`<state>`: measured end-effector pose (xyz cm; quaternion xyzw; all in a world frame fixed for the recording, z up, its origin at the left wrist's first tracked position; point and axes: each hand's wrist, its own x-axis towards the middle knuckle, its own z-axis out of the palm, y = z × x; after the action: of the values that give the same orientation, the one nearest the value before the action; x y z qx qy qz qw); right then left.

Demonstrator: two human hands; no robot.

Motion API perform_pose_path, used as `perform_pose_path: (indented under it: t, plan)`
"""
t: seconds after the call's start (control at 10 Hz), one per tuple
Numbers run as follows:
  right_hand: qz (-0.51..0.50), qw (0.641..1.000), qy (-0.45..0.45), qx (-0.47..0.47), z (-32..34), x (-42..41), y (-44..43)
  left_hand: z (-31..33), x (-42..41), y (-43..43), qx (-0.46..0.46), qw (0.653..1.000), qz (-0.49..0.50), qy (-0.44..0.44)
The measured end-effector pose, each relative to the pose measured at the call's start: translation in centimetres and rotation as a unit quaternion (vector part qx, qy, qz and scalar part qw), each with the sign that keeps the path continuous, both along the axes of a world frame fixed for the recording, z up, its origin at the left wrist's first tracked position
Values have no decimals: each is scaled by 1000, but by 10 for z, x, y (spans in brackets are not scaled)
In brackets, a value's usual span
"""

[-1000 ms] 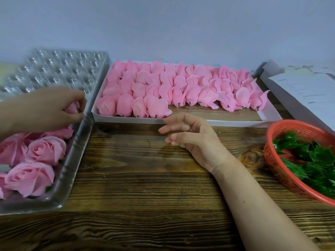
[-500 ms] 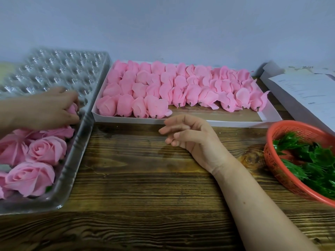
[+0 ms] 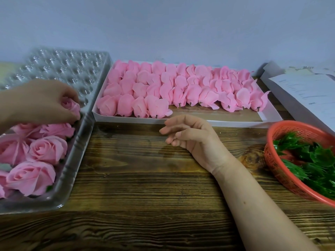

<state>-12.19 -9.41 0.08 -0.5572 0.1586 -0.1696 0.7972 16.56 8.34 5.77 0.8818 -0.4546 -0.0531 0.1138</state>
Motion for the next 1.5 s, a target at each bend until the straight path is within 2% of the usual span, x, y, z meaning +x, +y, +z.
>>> perform_pose_path:
  t: [0.4, 0.9, 1.5]
  plan:
    - [-3, 1000, 5, 0, 2, -1, 2, 9, -5, -6, 29, 998, 27, 56]
    - [-7, 1000, 11, -3, 3, -1, 3, 12, -1, -11, 78, 996, 31, 0]
    - [-9, 1000, 8, -1, 1, -1, 2, 10, 0, -9, 31, 998, 50, 30]
